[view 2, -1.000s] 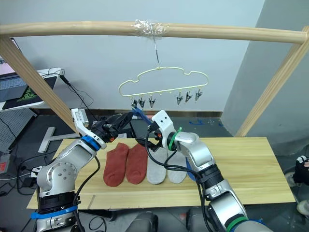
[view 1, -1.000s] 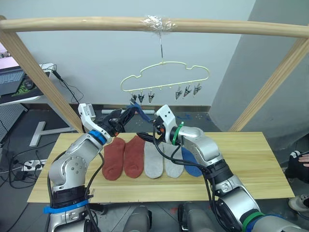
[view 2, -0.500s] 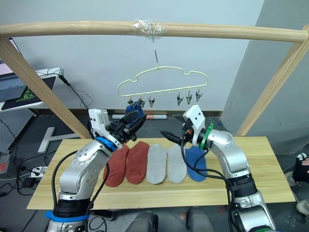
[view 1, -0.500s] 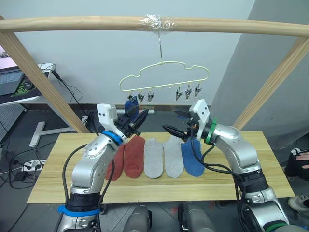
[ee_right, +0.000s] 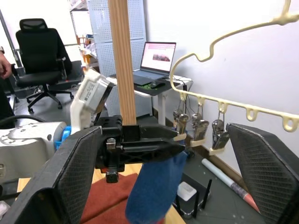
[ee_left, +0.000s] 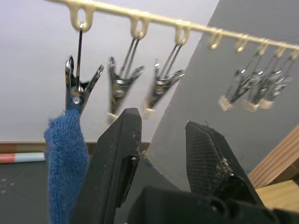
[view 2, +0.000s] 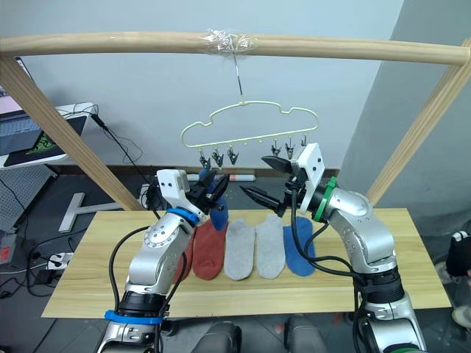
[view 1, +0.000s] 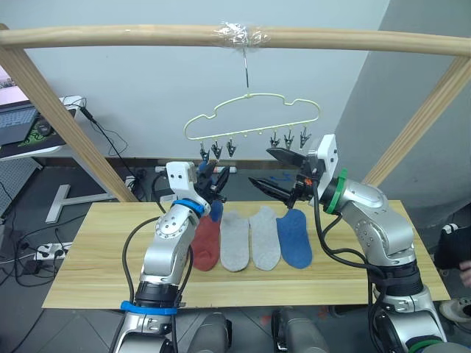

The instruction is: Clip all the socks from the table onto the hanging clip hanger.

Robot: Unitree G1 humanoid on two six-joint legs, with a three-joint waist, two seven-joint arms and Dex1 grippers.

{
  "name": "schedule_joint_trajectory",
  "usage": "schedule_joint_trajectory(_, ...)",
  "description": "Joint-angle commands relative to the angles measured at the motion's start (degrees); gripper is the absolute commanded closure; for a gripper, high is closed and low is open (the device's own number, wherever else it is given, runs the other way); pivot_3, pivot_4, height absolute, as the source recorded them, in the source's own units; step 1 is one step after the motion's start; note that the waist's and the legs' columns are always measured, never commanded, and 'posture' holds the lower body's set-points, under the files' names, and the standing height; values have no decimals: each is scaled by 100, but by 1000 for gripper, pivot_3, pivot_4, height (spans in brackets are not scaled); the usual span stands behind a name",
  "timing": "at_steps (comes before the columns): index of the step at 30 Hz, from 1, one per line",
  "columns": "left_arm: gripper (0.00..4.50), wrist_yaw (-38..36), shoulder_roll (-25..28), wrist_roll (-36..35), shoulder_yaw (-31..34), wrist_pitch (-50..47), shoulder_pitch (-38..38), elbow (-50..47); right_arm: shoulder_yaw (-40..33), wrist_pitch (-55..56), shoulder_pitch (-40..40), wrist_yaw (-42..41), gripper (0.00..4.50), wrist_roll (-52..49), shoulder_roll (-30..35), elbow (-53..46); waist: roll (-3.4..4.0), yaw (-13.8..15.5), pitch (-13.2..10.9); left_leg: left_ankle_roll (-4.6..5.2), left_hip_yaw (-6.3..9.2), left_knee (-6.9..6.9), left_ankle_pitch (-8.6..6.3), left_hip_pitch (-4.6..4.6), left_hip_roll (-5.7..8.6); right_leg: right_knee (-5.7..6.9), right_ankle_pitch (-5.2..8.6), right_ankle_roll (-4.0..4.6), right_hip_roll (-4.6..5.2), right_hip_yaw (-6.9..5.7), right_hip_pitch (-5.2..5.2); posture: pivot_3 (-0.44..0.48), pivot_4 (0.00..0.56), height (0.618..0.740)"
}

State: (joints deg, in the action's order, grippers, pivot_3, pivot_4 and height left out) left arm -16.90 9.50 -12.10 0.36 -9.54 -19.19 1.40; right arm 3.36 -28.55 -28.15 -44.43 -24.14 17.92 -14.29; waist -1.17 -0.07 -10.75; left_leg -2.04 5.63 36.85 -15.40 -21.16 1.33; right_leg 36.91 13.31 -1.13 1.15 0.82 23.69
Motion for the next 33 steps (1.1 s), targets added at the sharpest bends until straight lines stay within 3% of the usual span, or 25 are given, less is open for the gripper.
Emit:
schedule_joint_trajectory(1, 2654, 117, -62, 125, 62, 264, -174, 122, -67, 19, -71, 57, 0, -131, 44, -211, 0, 0, 0, 0, 2, 0, 0, 0, 0, 1, 0, 0, 0, -1, 0, 17, 156, 740)
schedule_joint_trajectory(24, 2654, 311, -118, 265, 343, 963, -1234, 1608, -107, -30, -304, 202, 0, -320, 172, -196, 0, -7, 0, 0, -9, 5, 0, 1, 0, 5, -1, 0, -3, -11, 0, -4, 157, 740)
schedule_joint_trajectory(33, 2654, 214, -187, 230, 301, 1083, -1338, 1767, -130, -35, -295, 239, 0, -342, 211, -221, 0, -11, 0, 0, -11, 5, 0, 1, 1, 5, -2, 0, -2, -11, 0, -13, 157, 740)
